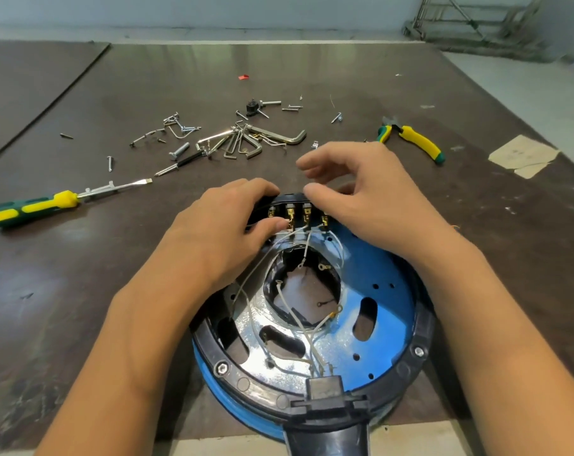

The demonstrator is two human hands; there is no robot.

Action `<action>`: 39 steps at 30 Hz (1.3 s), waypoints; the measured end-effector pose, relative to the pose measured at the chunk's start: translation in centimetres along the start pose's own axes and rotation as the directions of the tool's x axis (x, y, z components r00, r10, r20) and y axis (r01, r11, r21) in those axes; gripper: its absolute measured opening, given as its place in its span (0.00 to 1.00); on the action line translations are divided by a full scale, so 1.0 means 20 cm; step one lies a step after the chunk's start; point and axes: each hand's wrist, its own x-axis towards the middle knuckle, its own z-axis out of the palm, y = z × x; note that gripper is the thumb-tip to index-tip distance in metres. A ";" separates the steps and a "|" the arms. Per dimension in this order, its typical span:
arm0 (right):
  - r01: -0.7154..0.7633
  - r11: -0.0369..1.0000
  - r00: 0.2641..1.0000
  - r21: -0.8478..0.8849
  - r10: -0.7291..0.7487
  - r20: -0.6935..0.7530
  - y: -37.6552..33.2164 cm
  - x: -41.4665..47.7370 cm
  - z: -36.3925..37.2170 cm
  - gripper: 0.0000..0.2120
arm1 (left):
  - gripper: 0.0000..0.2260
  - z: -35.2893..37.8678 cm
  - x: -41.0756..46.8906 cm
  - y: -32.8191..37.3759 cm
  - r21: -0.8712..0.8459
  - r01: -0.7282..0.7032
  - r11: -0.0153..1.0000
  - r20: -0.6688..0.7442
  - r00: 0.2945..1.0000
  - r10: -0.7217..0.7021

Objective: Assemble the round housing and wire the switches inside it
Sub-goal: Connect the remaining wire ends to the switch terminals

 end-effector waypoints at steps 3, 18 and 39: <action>-0.019 0.997 0.991 0.081 0.030 -0.129 0.05 0.00 -0.10 0.11 | 0.17 -0.01 -0.01 -0.04 0.016 0.071 0.997 -0.032 0.997 -0.070; -0.317 0.920 0.939 -0.230 0.339 0.063 0.33 -0.05 -0.12 0.17 | 0.19 -0.16 -0.11 -0.36 0.095 0.312 0.945 -0.170 0.941 -0.293; -0.143 0.879 0.924 -0.454 0.283 0.257 0.15 0.48 0.28 0.21 | 0.17 -0.15 -0.13 -0.37 0.037 0.295 0.955 -0.213 0.936 -0.280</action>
